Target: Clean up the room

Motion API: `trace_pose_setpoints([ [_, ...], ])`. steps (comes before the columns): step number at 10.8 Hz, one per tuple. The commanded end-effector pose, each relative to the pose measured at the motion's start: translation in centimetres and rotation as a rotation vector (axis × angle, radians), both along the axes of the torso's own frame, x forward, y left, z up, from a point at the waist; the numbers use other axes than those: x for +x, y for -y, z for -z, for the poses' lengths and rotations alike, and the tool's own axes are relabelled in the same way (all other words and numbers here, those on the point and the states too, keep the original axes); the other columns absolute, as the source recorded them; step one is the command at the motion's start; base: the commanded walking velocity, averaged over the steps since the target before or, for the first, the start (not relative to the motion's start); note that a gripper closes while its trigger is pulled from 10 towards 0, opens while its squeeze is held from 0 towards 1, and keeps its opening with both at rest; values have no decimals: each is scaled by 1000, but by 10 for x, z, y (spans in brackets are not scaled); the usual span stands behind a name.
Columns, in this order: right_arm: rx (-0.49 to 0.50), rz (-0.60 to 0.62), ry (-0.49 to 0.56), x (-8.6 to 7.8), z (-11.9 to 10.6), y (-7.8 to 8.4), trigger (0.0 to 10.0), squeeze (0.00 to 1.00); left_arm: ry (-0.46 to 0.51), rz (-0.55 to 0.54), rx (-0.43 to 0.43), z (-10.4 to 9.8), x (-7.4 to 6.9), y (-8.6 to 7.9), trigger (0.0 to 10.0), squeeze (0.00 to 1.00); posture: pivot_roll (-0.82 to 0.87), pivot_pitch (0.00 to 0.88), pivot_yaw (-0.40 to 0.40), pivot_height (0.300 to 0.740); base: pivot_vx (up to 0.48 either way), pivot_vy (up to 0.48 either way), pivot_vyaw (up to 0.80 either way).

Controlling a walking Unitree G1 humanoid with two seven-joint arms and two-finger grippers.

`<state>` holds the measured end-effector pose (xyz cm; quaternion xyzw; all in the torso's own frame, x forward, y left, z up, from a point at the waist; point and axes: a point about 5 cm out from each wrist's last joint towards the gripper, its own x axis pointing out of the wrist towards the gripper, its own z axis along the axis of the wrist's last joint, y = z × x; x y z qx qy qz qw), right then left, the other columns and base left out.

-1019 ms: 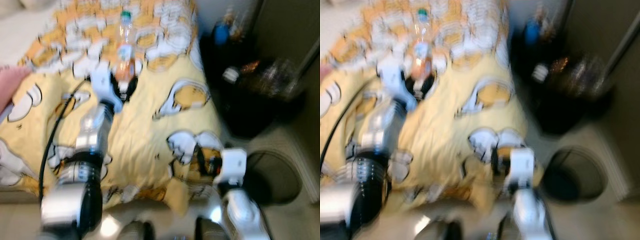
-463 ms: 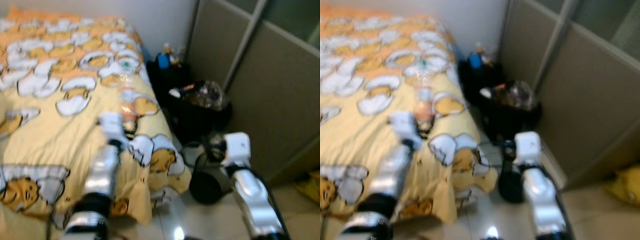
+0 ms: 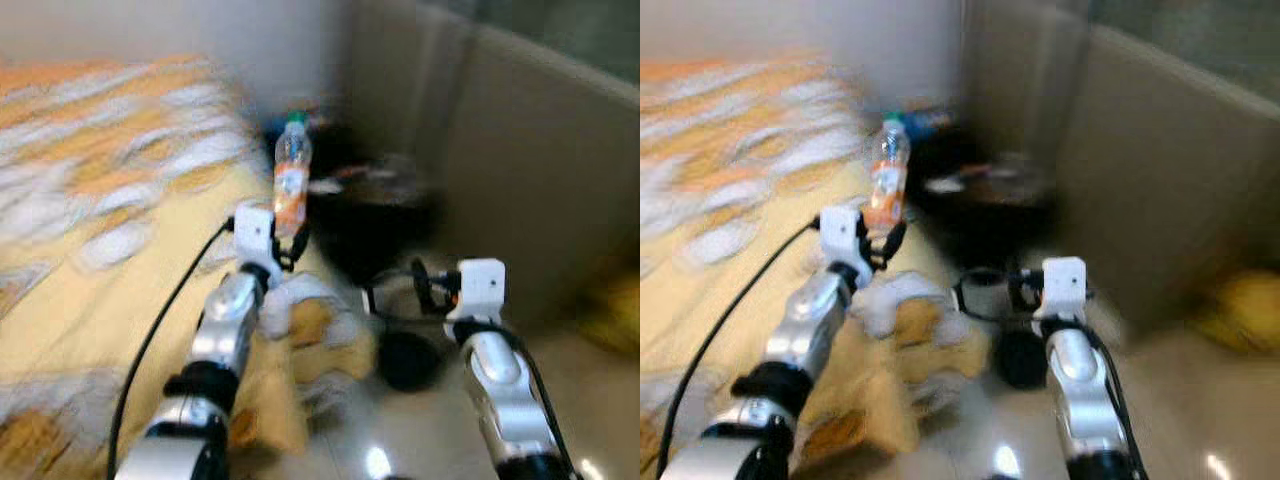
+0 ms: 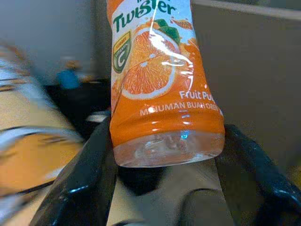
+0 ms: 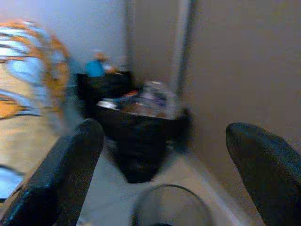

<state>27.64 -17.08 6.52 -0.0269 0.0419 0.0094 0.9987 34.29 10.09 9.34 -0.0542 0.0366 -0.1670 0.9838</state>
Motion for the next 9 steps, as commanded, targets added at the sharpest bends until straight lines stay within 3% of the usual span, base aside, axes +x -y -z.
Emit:
trace_pose_setpoints([
  [1,4,10,22,5,-6,4,10000,82,46,19,-18,-13,5,11,10000,0,-98,0,37,740,450,0,-800],
  [3,5,-23,45,9,-8,2,10000,82,42,48,-23,-13,7,20,10000,0,-70,0,14,740,450,0,0],
  [4,10,-38,61,10,-10,-4,10000,67,26,65,17,-7,6,25,10000,0,-75,0,26,740,450,0,0],
  [6,8,-44,67,8,-11,-6,10000,63,-95,29,-13,10,4,33,10000,0,-103,0,28,740,450,0,0],
  [7,-8,-36,49,5,-8,-3,10000,67,-108,41,-19,10,4,39,10000,0,-120,0,28,740,450,0,0],
  [9,-20,-23,22,-2,-3,2,10000,71,-174,17,68,18,6,39,10000,0,-142,0,33,740,229,0,-581],
])
